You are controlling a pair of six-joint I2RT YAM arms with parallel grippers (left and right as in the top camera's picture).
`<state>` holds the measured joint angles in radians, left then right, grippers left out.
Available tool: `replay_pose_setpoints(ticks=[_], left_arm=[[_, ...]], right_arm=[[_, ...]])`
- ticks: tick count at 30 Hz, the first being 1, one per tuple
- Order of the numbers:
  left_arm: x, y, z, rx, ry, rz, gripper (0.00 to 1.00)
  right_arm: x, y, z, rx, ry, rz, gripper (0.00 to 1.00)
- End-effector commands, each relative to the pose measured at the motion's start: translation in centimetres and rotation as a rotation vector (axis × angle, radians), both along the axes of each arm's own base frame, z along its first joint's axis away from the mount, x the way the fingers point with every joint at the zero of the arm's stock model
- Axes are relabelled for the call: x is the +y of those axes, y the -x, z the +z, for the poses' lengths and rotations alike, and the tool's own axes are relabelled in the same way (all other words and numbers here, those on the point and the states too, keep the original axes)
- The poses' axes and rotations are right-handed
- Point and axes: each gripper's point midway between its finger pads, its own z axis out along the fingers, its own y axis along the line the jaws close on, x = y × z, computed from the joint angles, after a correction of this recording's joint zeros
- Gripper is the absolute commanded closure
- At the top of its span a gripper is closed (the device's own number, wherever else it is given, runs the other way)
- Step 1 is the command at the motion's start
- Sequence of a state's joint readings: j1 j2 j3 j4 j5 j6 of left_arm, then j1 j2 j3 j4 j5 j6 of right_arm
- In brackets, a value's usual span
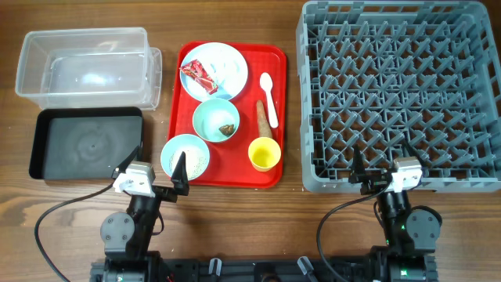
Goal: Sort waste into correct bins and load items into the dishwasher rack
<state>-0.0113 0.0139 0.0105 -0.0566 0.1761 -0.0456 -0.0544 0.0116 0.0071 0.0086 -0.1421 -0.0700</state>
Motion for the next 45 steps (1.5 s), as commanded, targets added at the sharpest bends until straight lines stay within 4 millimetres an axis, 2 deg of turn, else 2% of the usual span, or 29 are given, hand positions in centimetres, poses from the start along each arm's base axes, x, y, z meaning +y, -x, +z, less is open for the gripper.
replay_pose_setpoints(ticks=[1,37,38,40,41,45], left_arm=[[0.1,0.0,-0.1,-0.004,-0.013,0.006,0.00],[0.1,0.0,-0.1,-0.004,-0.013,0.006,0.00],[0.4,-0.1,0.4,-0.023,-0.017,0.025,0.00],[-1.0,0.2,2.1,-0.095,-0.002,-0.057,0.00],[-1.1,0.3,3.3,-0.129,0.053,-0.063,0.00],[-1.1,0.0,4.3,-0.028,0.119,-0.058,0.00]], right_arm=[[0.2,0.0,0.1,-0.007,0.007,0.011,0.00],[0.2,0.0,0.1,-0.007,0.007,0.011,0.00],[0.2,0.0,0.1,-0.007,0.007,0.011,0.00],[0.2,0.0,0.1,-0.007,0.007,0.011,0.00],[0.2,0.0,0.1,-0.008,0.008,0.011,0.00],[0.2,0.0,0.1,-0.007,0.007,0.011,0.00]])
